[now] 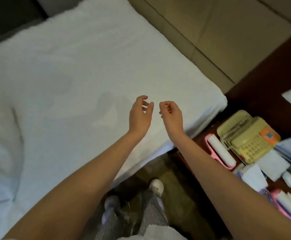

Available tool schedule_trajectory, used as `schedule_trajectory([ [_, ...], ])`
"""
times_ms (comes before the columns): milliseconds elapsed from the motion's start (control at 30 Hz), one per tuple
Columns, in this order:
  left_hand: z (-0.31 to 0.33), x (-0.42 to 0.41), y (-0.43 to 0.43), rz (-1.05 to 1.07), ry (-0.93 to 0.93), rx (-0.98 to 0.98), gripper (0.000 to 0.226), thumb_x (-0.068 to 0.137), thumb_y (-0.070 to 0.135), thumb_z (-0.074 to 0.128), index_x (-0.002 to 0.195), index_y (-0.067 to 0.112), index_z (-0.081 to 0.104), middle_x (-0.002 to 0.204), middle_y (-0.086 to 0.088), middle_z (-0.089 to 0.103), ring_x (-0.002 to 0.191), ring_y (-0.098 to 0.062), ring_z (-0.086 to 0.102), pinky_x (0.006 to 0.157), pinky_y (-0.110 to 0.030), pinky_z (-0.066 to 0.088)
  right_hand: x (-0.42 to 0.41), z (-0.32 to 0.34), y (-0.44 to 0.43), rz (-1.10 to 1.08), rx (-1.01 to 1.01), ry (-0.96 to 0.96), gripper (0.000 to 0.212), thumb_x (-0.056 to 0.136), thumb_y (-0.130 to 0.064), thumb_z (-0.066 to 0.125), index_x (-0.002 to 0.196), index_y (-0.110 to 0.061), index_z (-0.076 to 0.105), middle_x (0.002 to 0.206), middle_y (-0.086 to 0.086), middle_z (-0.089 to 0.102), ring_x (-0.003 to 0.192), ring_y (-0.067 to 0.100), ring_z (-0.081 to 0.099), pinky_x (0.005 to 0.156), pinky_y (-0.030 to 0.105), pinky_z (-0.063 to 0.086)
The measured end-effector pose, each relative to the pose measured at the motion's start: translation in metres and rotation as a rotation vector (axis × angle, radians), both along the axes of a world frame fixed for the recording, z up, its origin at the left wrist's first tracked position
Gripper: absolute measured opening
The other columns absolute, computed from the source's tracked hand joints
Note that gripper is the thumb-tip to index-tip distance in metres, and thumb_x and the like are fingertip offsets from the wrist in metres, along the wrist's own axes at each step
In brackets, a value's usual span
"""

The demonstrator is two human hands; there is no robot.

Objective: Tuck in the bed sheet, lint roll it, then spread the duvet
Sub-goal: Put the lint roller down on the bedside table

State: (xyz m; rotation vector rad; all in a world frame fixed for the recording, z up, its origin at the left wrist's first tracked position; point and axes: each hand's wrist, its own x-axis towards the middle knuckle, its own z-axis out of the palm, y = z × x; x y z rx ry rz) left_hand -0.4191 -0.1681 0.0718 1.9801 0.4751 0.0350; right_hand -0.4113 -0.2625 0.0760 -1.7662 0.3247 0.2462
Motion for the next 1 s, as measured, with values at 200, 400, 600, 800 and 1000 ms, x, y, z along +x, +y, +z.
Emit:
schedule_trajectory([
  [200, 0.079, -0.058, 0.144, 0.305, -0.154, -0.01, 0.026, 0.096, 0.021, 0.052, 0.121, 0.013, 0.052, 0.093, 0.01, 0.053, 0.078, 0.003, 0.051, 0.065, 0.002, 0.038, -0.029, 0.065, 0.148, 0.275, 0.088, -0.125, 0.009, 0.093, -0.025, 0.053, 0.089, -0.018, 0.056, 0.076, -0.005, 0.052, 0.071, 0.011, 0.05, 0.071, 0.025, 0.043],
  [400, 0.116, -0.179, 0.297, 0.564, -0.161, 0.03, 0.03, 0.096, 0.025, 0.051, 0.123, 0.012, 0.049, 0.09, 0.009, 0.051, 0.075, -0.002, 0.05, 0.061, -0.003, 0.039, -0.122, 0.095, 0.314, 0.561, 0.165, -0.159, 0.01, 0.094, -0.025, 0.053, 0.093, -0.016, 0.056, 0.081, -0.004, 0.056, 0.078, 0.012, 0.054, 0.08, 0.031, 0.047],
  [600, 0.126, -0.306, 0.418, 0.833, -0.141, 0.04, 0.033, 0.096, 0.029, 0.05, 0.124, 0.012, 0.046, 0.095, 0.005, 0.051, 0.084, -0.011, 0.051, 0.068, -0.017, 0.039, -0.221, 0.12, 0.457, 0.867, 0.238, -0.176, 0.008, 0.094, -0.022, 0.054, 0.092, -0.014, 0.057, 0.08, -0.007, 0.058, 0.074, 0.008, 0.057, 0.076, 0.027, 0.047],
  [800, 0.128, -0.4, 0.507, 1.11, -0.134, 0.018, 0.035, 0.096, 0.03, 0.05, 0.126, 0.012, 0.046, 0.099, 0.002, 0.052, 0.088, -0.014, 0.052, 0.077, -0.022, 0.039, -0.306, 0.122, 0.563, 1.16, 0.213, -0.111, 0.009, 0.093, -0.022, 0.055, 0.09, -0.013, 0.057, 0.078, -0.006, 0.057, 0.069, 0.005, 0.056, 0.071, 0.021, 0.045],
  [1000, 0.119, -0.481, 0.599, 1.312, -0.114, -0.017, 0.038, 0.096, 0.028, 0.051, 0.128, 0.008, 0.045, 0.102, -0.002, 0.053, 0.089, -0.014, 0.05, 0.077, -0.021, 0.038, -0.375, 0.113, 0.682, 1.33, 0.206, -0.063, 0.013, 0.094, -0.02, 0.055, 0.092, -0.008, 0.056, 0.078, -0.003, 0.056, 0.068, 0.007, 0.055, 0.065, 0.018, 0.043],
])
